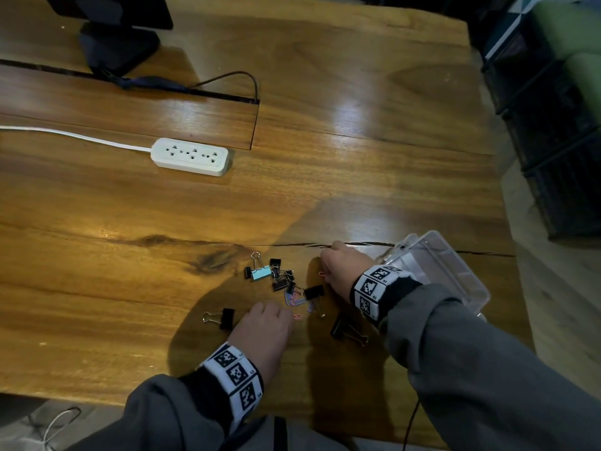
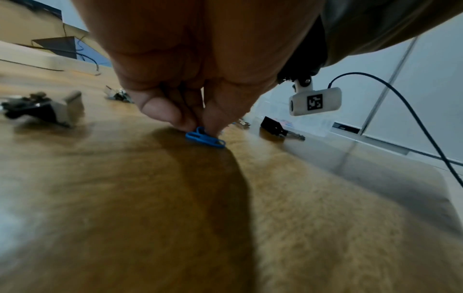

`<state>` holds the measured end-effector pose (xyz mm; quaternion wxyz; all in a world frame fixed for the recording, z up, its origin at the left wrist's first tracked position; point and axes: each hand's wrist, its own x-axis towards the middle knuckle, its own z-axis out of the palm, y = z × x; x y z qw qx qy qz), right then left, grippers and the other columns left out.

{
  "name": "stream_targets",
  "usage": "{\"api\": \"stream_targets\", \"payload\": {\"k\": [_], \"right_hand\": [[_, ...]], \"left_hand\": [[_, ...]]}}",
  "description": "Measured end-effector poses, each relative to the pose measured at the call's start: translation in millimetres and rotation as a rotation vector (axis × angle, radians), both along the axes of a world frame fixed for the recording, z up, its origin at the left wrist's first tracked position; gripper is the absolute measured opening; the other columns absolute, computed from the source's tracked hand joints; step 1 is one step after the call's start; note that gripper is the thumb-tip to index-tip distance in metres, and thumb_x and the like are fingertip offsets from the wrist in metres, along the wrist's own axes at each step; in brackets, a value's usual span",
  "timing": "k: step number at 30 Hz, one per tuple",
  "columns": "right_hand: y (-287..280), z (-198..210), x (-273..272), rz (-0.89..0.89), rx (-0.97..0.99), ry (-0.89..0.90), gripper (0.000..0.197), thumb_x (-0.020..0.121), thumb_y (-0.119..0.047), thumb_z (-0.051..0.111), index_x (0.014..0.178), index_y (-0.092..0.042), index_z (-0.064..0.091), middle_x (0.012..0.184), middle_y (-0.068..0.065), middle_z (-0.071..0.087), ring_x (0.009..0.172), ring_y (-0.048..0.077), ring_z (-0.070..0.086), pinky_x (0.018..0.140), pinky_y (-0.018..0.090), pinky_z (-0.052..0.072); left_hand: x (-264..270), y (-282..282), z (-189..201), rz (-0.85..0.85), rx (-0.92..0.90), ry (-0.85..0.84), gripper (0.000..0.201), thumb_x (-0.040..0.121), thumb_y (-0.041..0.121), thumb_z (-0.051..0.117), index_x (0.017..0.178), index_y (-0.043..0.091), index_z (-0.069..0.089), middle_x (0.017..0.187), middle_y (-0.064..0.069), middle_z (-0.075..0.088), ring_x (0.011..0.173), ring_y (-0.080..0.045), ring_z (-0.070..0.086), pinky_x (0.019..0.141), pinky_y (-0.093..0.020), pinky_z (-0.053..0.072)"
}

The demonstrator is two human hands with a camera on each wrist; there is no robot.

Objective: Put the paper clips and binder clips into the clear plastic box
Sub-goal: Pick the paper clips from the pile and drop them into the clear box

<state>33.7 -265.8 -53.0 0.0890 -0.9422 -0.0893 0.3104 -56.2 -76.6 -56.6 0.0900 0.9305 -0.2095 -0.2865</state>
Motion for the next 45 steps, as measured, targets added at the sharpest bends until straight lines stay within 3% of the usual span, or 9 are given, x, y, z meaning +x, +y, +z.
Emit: {"api": "stream_targets", "payload": {"k": [6,10,17,24,29,31,34,39,45], "right_hand": [[7,1,-8,-0.136,0.022,-0.037,0.015,0.09,-0.005,0.052,0.085,-0.017,0.045,0.094,0.01,0.059,0.084,0.025,0.054,0.069,0.034,0.042],[14,-2,-13,-0.262,0.022,-0.032,0.015,0.088,-0.005,0.06,0.089,-0.015,0.049,0.094,0.009,0.059,0.091,0.027,0.058,0.072,0.033,0.047],[10,18,-31,-0.242,0.058,-0.083,0.008,0.089,-0.01,0.058,0.097,-0.011,0.059,0.101,0.01,0.059,0.097,0.028,0.056,0.081,0.038,0.051],[-80,45,-76,-0.643,-0.013,-0.236,0.01,0.091,-0.028,0.067,0.089,-0.02,0.061,0.083,-0.004,0.059,0.077,0.013,0.058,0.075,0.034,0.056],[-100,54,-107,-0.744,0.081,-0.38,0.01,0.092,-0.031,0.064,0.094,-0.028,0.055,0.099,-0.006,0.06,0.089,0.016,0.06,0.079,0.048,0.057],[-96,53,-126,-0.77,0.121,-0.402,0.008,0.092,-0.024,0.062,0.095,-0.025,0.055,0.094,-0.007,0.058,0.085,0.014,0.06,0.076,0.043,0.058],[-78,45,-153,-0.734,0.163,-0.327,0.015,0.088,-0.016,0.065,0.098,-0.023,0.056,0.095,-0.007,0.058,0.087,0.014,0.059,0.078,0.035,0.056],[-49,36,-171,-0.616,0.192,-0.22,0.014,0.087,-0.016,0.061,0.089,-0.024,0.05,0.093,-0.007,0.053,0.089,0.013,0.052,0.077,0.028,0.046],[-5,27,-150,-0.371,0.263,-0.231,0.014,0.093,-0.024,0.058,0.106,-0.023,0.056,0.105,-0.005,0.057,0.1,0.015,0.051,0.086,0.031,0.047]], "left_hand": [[5,-7,0,0.193,-0.193,0.027,0.028,0.089,0.006,0.06,0.101,0.029,0.048,0.1,0.007,0.055,0.095,-0.015,0.049,0.082,-0.03,0.046],[16,-22,0,0.223,-0.184,0.01,0.022,0.089,0.008,0.061,0.095,0.025,0.049,0.092,0.005,0.054,0.09,-0.018,0.05,0.079,-0.03,0.044],[23,-29,1,0.107,-0.018,0.029,0.025,0.088,0.008,0.063,0.109,0.017,0.053,0.112,-0.003,0.056,0.099,-0.023,0.05,0.085,-0.033,0.044],[17,-25,5,-0.077,0.012,0.044,0.052,0.084,-0.001,0.065,0.129,0.017,0.046,0.136,-0.004,0.047,0.123,-0.022,0.043,0.105,-0.034,0.041],[36,-60,39,0.045,-0.066,0.108,0.006,0.094,0.015,0.059,0.096,0.02,0.057,0.098,0.0,0.062,0.088,-0.015,0.058,0.08,-0.03,0.053],[44,-91,48,0.094,-0.211,0.05,0.009,0.095,0.021,0.058,0.087,0.025,0.056,0.084,0.006,0.06,0.076,-0.011,0.056,0.07,-0.028,0.052],[53,-135,47,0.1,-0.352,0.01,0.015,0.092,0.02,0.061,0.08,0.024,0.054,0.076,0.006,0.059,0.071,-0.015,0.056,0.06,-0.029,0.044],[58,-137,38,0.23,-0.578,0.082,0.015,0.086,0.026,0.071,0.082,0.03,0.057,0.076,0.01,0.061,0.071,-0.015,0.059,0.064,-0.034,0.049],[49,-20,22,0.37,-0.261,-0.092,0.02,0.09,0.016,0.063,0.074,0.025,0.054,0.073,0.009,0.054,0.072,-0.017,0.053,0.064,-0.032,0.04]]}}
